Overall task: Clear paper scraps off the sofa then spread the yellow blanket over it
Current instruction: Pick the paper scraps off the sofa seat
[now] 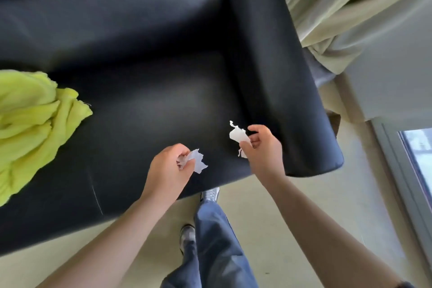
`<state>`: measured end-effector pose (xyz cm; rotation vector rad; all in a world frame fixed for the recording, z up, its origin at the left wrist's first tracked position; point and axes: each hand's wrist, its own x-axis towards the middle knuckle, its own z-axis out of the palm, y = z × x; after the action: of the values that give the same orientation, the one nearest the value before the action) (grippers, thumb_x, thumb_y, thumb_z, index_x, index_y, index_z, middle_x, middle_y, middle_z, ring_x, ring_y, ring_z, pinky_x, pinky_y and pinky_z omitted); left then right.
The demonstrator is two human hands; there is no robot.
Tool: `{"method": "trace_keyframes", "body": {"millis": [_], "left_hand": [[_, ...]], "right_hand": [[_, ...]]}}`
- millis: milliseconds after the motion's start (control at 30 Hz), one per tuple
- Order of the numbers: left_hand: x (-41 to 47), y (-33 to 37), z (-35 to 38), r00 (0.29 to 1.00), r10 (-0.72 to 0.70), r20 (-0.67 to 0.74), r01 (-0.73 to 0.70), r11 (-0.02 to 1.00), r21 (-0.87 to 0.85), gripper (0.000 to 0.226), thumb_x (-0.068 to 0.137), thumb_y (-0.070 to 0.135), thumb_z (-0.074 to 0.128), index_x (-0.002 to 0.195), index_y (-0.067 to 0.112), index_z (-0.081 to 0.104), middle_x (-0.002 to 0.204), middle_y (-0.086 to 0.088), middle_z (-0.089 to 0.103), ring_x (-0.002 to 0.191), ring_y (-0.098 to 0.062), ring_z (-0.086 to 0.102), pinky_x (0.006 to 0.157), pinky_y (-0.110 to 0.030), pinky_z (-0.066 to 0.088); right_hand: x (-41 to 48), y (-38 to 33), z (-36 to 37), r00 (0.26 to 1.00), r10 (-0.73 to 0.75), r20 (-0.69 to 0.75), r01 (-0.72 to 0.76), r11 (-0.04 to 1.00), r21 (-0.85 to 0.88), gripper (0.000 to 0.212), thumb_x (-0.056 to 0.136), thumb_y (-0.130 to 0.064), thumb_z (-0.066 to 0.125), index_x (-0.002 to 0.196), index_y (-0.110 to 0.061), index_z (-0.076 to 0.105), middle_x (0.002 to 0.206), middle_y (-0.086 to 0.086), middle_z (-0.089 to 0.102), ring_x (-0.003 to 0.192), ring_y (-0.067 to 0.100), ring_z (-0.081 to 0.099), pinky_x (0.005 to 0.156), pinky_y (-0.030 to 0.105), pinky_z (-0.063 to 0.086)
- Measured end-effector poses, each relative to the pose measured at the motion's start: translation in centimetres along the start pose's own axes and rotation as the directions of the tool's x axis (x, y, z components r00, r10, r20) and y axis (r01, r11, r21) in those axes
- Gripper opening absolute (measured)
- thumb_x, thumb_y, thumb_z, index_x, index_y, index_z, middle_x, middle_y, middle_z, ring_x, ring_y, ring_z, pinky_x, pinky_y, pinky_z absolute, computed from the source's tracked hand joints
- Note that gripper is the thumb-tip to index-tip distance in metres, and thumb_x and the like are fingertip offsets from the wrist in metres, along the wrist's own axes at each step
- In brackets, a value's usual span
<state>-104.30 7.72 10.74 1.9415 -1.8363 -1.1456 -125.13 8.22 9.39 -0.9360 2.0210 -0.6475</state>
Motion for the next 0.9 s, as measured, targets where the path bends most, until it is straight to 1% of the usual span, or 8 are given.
{"method": "trace_keyframes", "body": {"millis": [67,167,300,367,433,633,733,900], "left_hand": [[-2.9,2.3,-0.8,1.0,0.008,-0.019,-0.008,0.999,-0.032,0.011,0.081,0.013,0.064,0.074,0.016,0.056,0.071,0.004,0.058,0.067,-0.012,0.054,0.059,-0.024,0.042],[-6.8,6.2,-1.1,0.999,0.047,0.012,-0.046,0.996,-0.076,0.018,0.081,0.013,0.065,0.07,0.021,0.054,0.065,0.007,0.054,0.061,-0.007,0.05,0.054,-0.014,0.036],[-9.0,11.2,0.8,0.99,0.131,0.045,-0.123,0.983,-0.139,0.021,0.081,0.013,0.066,0.066,0.022,0.053,0.062,0.006,0.054,0.06,-0.006,0.049,0.053,-0.014,0.035],[-8.9,13.3,2.7,0.984,0.171,0.057,-0.16,0.975,-0.152,0.021,0.08,0.013,0.067,0.067,0.022,0.053,0.065,0.008,0.055,0.06,-0.008,0.048,0.053,-0.015,0.035],[-8.8,15.8,5.6,0.975,0.21,0.076,-0.194,0.964,-0.181,0.021,0.079,0.012,0.067,0.068,0.023,0.053,0.067,0.011,0.054,0.059,-0.008,0.048,0.053,-0.014,0.036],[-7.1,23.2,15.8,0.949,0.266,0.169,-0.238,0.957,-0.167,0.011,0.08,0.013,0.068,0.074,0.016,0.059,0.066,0.007,0.058,0.063,-0.008,0.051,0.056,-0.015,0.037],[-4.9,26.7,21.9,0.95,0.239,0.202,-0.214,0.967,-0.138,0.009,0.08,0.013,0.069,0.076,0.013,0.061,0.067,0.006,0.06,0.062,-0.004,0.052,0.056,-0.012,0.037],[-1.1,32.1,32.2,0.967,0.109,0.232,-0.086,0.99,-0.109,0.013,0.08,0.016,0.068,0.074,0.019,0.057,0.064,0.01,0.056,0.061,-0.002,0.051,0.054,-0.012,0.035]], "right_hand": [[-3.8,-0.3,-3.2,1.0,-0.009,-0.029,0.009,1.0,-0.002,0.027,0.085,-0.011,0.064,0.105,-0.028,0.055,0.076,-0.015,0.06,0.066,-0.016,0.056,0.058,0.004,0.04],[-8.2,-0.3,-7.7,0.996,-0.015,-0.09,0.018,0.999,0.027,0.016,0.082,-0.011,0.064,0.082,-0.027,0.062,0.068,-0.01,0.064,0.062,-0.006,0.056,0.052,0.01,0.036],[-10.9,1.2,-13.1,0.984,-0.008,-0.179,0.024,0.996,0.082,0.018,0.082,-0.008,0.066,0.072,-0.023,0.063,0.052,-0.011,0.06,0.054,-0.005,0.054,0.05,0.008,0.039],[-10.8,2.9,-15.3,0.979,0.009,-0.201,0.009,0.996,0.089,0.016,0.082,-0.007,0.065,0.071,-0.019,0.064,0.053,-0.019,0.061,0.054,-0.004,0.054,0.049,0.009,0.039],[-10.1,5.3,-18.0,0.974,0.033,-0.225,-0.014,0.996,0.085,0.018,0.082,-0.006,0.065,0.069,-0.019,0.063,0.054,-0.023,0.061,0.053,-0.004,0.055,0.049,0.009,0.038],[-5.3,12.6,-26.1,0.956,0.126,-0.265,-0.097,0.988,0.12,0.016,0.083,-0.008,0.065,0.071,-0.02,0.063,0.06,-0.005,0.065,0.055,-0.002,0.057,0.049,0.009,0.038],[-1.1,16.4,-30.2,0.951,0.159,-0.265,-0.127,0.983,0.134,0.015,0.083,-0.01,0.064,0.072,-0.021,0.063,0.052,-0.012,0.06,0.053,-0.007,0.054,0.048,0.008,0.037],[6.3,23.2,-36.1,0.953,0.231,-0.196,-0.22,0.973,0.076,0.012,0.081,-0.008,0.064,0.071,-0.015,0.063,0.048,-0.011,0.056,0.048,-0.003,0.052,0.044,0.01,0.034]]}}
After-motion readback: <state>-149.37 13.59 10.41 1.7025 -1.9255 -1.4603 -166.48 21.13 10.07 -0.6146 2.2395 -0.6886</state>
